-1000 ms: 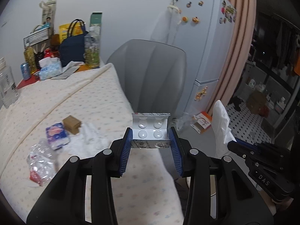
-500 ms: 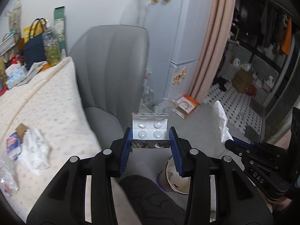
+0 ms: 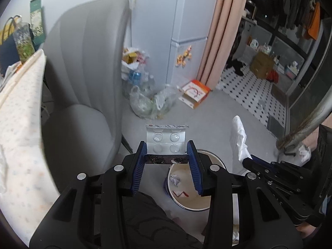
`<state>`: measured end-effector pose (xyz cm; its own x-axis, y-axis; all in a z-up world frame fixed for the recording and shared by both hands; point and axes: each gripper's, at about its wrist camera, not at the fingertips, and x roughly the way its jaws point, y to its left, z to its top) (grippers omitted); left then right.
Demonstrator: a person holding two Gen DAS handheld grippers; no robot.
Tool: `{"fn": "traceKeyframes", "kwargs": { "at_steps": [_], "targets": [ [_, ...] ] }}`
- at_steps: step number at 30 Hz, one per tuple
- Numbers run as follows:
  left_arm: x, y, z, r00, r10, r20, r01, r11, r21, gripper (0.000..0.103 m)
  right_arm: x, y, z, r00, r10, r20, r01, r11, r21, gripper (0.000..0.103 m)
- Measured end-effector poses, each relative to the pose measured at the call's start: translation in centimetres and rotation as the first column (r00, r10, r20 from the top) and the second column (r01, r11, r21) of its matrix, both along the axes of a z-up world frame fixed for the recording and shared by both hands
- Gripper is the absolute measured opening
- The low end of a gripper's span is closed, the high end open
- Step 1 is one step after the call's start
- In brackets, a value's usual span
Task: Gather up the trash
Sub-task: 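Carry the blister pack and white mask in both tools over the bin, then open both tools to drop the blister pack and mask into the bin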
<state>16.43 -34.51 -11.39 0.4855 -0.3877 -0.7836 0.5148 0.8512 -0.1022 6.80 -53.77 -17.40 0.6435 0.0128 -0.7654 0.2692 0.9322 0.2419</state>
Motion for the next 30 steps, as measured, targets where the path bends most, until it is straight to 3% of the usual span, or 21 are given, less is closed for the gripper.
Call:
{"fn": "traceKeyframes", "kwargs": {
  "at_steps": [17, 19, 21, 30],
  "targets": [
    [2.7, -3.3, -5.5, 0.994, -0.021, -0.103, 0.029, 0.996, 0.083, 0.040, 2.2, -4.4, -7.5, 0.994, -0.056, -0.091, 0.064, 0.994, 0.091, 0.012],
    [2.9, -3.3, -5.7, 0.994, -0.020, -0.109, 0.029, 0.996, 0.087, 0.040, 2.5, -4.9, -8.3, 0.992, -0.064, -0.109, 0.077, 0.990, 0.115, 0.017],
    [3.1, -3.4, -5.9, 0.993, -0.019, -0.116, 0.029, 0.996, 0.089, 0.040, 2.4, -5.4, -8.6, 0.990, -0.084, -0.113, 0.099, 0.986, 0.131, 0.051],
    [3.1, -5.2, -7.0, 0.986, -0.058, -0.154, 0.072, 0.993, 0.089, 0.040, 0.0, -7.3, -7.7, 0.982, -0.152, -0.109, 0.167, 0.974, 0.153, 0.055]
  ]
}}
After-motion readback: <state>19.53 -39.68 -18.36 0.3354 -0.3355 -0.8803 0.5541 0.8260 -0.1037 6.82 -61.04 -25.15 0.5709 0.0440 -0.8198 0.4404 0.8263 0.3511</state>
